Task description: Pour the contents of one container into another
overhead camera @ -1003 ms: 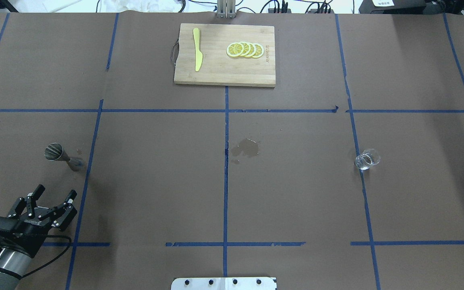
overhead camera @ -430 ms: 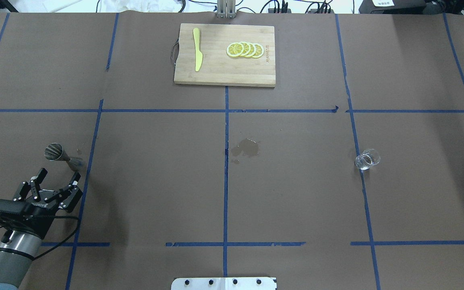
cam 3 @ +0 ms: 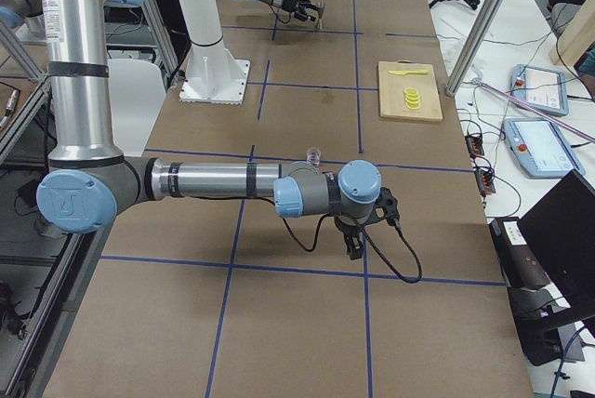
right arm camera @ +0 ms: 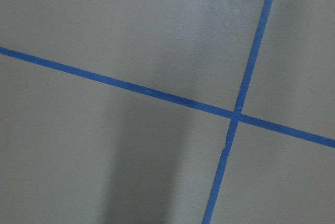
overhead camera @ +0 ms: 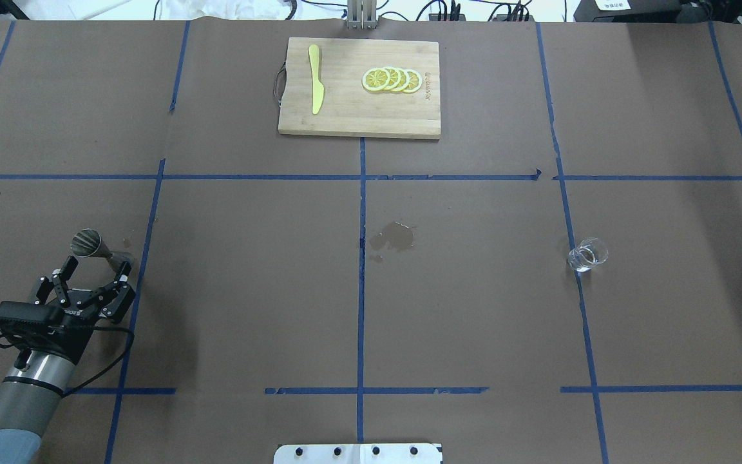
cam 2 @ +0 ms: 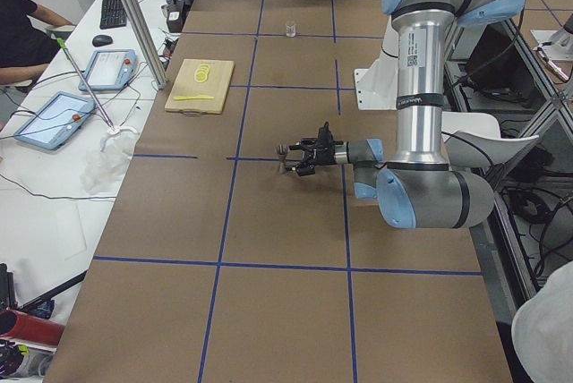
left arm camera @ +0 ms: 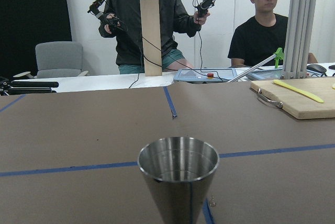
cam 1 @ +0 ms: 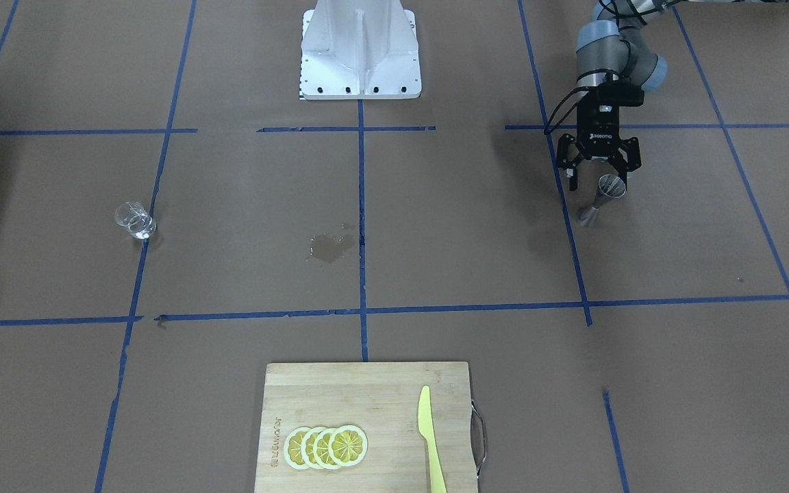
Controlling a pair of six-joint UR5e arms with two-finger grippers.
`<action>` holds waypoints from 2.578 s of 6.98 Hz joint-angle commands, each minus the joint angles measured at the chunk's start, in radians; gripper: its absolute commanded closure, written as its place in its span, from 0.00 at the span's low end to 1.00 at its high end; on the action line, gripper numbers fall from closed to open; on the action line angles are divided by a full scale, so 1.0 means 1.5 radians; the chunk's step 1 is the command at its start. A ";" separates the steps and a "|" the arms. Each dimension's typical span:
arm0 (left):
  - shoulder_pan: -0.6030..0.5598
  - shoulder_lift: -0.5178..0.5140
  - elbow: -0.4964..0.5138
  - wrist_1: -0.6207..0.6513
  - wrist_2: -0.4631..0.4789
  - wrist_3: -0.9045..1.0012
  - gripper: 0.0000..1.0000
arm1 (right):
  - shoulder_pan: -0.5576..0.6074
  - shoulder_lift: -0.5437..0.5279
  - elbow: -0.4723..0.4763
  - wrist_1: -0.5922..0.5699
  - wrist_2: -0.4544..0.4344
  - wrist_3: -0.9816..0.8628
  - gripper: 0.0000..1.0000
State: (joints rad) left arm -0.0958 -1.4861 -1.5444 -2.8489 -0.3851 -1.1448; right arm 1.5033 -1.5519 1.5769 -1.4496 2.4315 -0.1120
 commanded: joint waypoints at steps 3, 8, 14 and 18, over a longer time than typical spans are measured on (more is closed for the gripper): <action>-0.039 -0.041 0.045 -0.001 -0.036 -0.001 0.00 | 0.000 0.002 0.000 0.001 0.000 0.000 0.00; -0.051 -0.050 0.045 -0.010 -0.041 -0.010 0.20 | 0.000 0.005 -0.001 0.000 0.000 0.000 0.00; -0.052 -0.041 0.045 -0.011 -0.040 -0.004 0.63 | 0.000 0.006 -0.001 0.001 0.000 0.000 0.00; -0.053 -0.032 0.032 -0.018 -0.037 0.000 1.00 | 0.000 0.006 0.000 0.001 0.000 0.000 0.00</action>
State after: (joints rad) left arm -0.1746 -1.5383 -1.4893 -2.8687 -0.4415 -1.1433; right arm 1.5033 -1.5431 1.5755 -1.4493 2.4313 -0.1120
